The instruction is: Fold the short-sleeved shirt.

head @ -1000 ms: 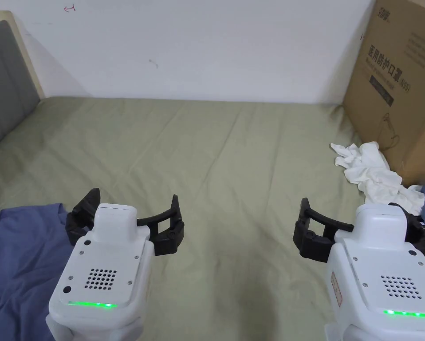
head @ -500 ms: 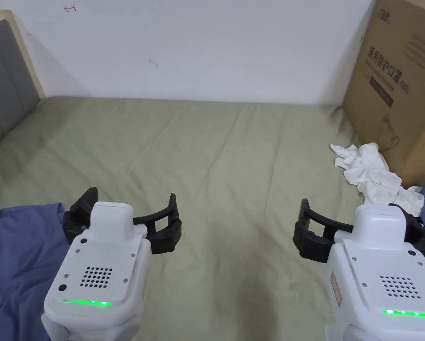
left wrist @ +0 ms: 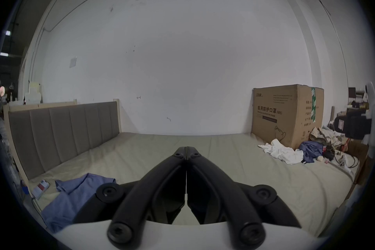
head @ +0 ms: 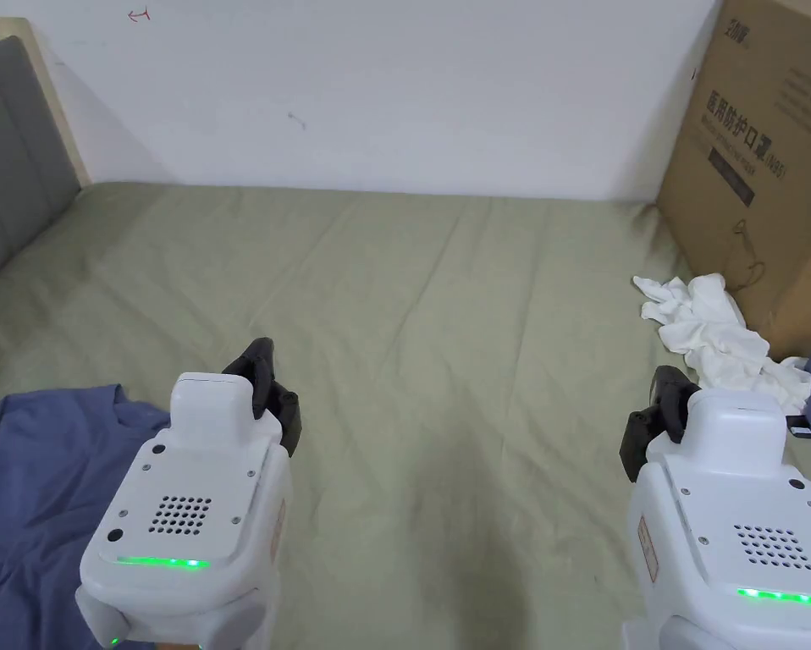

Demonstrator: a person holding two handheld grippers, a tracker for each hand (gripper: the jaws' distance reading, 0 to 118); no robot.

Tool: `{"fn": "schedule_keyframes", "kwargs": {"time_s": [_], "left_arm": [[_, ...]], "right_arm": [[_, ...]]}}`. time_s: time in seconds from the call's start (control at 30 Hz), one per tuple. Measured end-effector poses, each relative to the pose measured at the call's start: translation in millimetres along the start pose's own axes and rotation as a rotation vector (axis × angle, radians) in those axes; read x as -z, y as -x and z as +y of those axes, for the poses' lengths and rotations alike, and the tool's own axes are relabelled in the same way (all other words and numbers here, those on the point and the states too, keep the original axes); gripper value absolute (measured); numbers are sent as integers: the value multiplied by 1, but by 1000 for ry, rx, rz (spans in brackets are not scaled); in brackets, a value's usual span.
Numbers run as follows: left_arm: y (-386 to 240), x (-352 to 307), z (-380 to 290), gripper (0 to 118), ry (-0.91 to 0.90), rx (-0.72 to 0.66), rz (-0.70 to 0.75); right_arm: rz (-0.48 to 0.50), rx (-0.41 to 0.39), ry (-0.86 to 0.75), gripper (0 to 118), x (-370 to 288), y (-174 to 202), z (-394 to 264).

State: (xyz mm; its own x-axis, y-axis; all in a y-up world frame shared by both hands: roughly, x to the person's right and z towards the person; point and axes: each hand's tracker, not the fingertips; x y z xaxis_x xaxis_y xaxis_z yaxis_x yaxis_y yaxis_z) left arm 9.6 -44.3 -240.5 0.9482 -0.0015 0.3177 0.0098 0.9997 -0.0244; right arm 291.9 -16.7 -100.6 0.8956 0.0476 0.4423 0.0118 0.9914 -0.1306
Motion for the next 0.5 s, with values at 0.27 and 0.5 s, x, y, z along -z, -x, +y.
{"fn": "schedule_keyframes", "kwargs": {"time_s": [0.27,0.5], "left_arm": [[8,-1,-1,3,11,0,0],[35,-9,1,3,16,12,58]], "right_arm": [[15,-2,6,2,1,1,-1],[87,-10,1,2,10,25,3]]}}
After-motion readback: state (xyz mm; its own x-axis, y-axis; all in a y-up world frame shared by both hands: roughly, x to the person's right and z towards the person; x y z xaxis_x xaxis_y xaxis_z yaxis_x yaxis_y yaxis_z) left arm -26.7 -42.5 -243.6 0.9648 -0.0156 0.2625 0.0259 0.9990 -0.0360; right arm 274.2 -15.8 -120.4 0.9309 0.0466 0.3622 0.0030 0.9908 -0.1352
